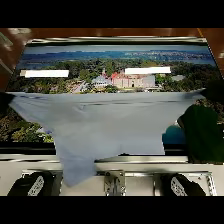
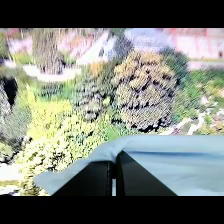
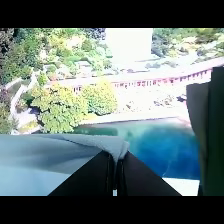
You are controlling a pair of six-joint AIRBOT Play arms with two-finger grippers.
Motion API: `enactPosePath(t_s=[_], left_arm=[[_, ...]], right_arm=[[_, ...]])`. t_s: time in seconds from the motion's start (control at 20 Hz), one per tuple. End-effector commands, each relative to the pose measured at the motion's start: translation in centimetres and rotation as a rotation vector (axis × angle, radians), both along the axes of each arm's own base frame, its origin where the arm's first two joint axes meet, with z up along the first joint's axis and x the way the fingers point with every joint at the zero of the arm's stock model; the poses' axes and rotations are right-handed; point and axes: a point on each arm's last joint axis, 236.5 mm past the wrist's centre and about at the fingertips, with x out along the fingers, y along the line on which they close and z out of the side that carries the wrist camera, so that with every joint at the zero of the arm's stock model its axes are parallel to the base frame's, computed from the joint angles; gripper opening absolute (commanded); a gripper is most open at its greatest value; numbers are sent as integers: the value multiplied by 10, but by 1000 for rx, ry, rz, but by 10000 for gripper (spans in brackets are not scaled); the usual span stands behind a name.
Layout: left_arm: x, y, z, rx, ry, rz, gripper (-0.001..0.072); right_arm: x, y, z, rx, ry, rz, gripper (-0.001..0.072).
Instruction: Fold the shirts.
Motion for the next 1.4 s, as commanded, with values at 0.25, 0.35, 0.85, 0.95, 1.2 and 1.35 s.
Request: enactPosePath(t_s=[0.25,0.35,0.85,0.95,1.2,1.35], left_arm=[[182,23,-148,-231,-6,166,38],[199,23,-182,-266,25,208,37],[196,-17,-267,-216,198,105,37],[170,-15,-265,-161,290,8,37],[80,10,-288,-101,692,-47,36],[59,-2,-300,-140,804,-42,36]], right_arm=[[226,55,-152,10,-298,-42,63],[259,60,-165,-10,-411,-72,63],[241,68,-261,13,-178,-57,63],[221,60,-251,-9,-106,-18,63],[153,41,-273,50,212,-34,63],[131,44,-298,92,343,-70,63]])
